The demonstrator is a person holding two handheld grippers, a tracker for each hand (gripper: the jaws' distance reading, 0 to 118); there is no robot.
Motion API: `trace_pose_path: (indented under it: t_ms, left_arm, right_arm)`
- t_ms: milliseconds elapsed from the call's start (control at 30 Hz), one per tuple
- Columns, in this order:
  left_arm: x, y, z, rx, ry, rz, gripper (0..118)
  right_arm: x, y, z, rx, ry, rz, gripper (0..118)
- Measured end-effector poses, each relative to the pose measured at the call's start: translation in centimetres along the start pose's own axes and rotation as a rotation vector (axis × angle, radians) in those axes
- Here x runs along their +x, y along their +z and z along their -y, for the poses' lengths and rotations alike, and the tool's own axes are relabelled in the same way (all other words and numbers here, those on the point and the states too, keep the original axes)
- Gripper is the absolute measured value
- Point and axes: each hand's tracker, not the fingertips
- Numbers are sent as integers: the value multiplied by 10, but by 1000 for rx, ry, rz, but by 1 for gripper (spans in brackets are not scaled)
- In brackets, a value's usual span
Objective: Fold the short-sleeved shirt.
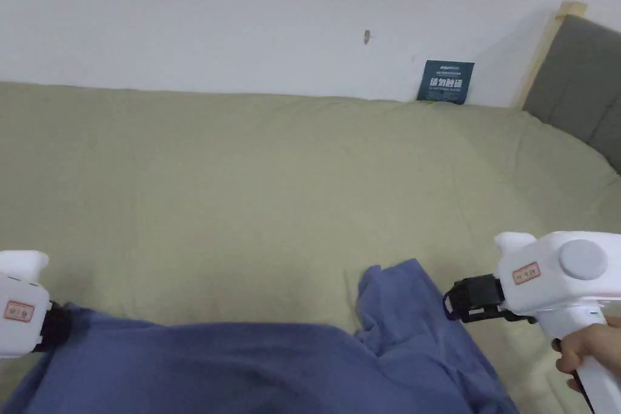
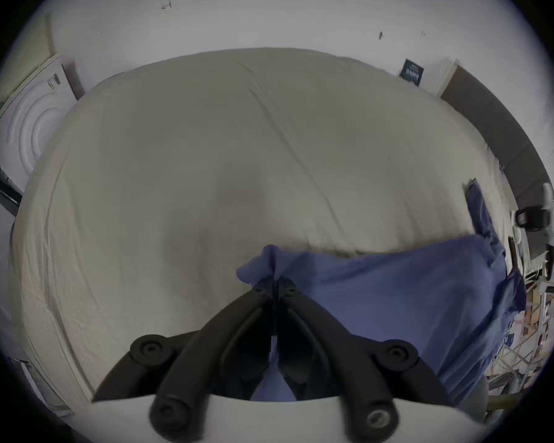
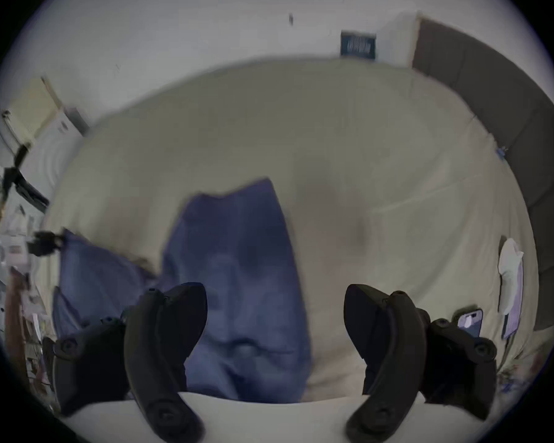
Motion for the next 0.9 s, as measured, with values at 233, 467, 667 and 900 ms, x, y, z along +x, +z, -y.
trace_pose_path:
  t_ms: [233, 467, 667, 900]
  left_arm:
    - [0, 3, -1, -3, -2, 5, 1]
    - [-3, -4, -1, -6, -7, 20, 1]
    - [-13, 15, -3, 70, 31, 63, 1]
    - [-8, 62, 6, 197, -57, 78, 1]
  right_arm:
    - [-3, -43, 1, -160, -22, 10, 91]
    - [-20, -30, 0, -130, 55, 27, 2]
    - [-42, 10, -1, 6, 151, 41, 2]
    - [-56, 72, 19, 142, 193, 6, 2]
